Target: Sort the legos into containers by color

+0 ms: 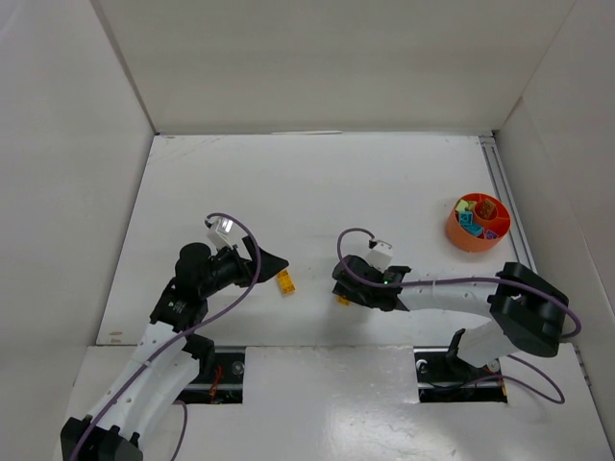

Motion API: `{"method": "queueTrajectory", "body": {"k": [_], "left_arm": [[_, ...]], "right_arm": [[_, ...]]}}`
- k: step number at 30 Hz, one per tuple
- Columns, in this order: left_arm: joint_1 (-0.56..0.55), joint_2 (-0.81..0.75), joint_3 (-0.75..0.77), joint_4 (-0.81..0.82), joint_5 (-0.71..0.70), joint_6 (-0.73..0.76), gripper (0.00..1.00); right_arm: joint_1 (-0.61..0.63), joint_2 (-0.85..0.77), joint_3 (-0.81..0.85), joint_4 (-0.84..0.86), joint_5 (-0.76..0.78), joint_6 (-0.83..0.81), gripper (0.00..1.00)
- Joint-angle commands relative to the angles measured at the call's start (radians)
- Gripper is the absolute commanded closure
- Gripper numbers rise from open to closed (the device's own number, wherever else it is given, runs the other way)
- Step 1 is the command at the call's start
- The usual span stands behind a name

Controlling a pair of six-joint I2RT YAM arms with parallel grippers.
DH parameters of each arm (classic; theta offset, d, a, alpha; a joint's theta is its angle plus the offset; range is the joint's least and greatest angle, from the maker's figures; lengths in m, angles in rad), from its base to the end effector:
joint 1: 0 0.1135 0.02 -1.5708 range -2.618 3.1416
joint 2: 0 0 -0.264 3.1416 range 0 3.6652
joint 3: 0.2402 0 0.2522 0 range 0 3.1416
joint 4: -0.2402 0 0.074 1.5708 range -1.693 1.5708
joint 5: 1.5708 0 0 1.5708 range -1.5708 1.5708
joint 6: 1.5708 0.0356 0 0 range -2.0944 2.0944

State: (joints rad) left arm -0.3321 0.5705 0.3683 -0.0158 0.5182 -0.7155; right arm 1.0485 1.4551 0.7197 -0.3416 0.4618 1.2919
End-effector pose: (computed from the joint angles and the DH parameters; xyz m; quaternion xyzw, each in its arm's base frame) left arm 0.1382 -0.0663 0.2430 0.0138 0.7706 -0.4757 0.4240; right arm 0.1443 0.2188 0.1627 0.1701 0.9302 0.1325 0.2971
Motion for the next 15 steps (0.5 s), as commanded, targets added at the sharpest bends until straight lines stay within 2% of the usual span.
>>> {"method": "queueTrajectory", "body": {"k": [1, 6, 11, 15], "left_arm": [[-0.004, -0.015, -0.006, 0.033, 0.017, 0.002, 0.0], [-0.004, -0.024, -0.006, 0.033, 0.017, 0.002, 0.0], [-0.004, -0.024, -0.006, 0.033, 0.017, 0.002, 0.0], [-0.004, -0.024, -0.006, 0.033, 0.017, 0.002, 0.0]], "right_arm": [[0.008, 0.014, -0.011, 0.041, 0.012, 0.021, 0.34], [-0.016, 0.024, 0.001, -0.048, 0.023, 0.03, 0.34], [-0.073, -0.001, -0.045, -0.007, 0.023, 0.044, 0.34], [-0.096, 0.063, -0.017, 0.021, 0.005, 0.012, 0.34]]}}
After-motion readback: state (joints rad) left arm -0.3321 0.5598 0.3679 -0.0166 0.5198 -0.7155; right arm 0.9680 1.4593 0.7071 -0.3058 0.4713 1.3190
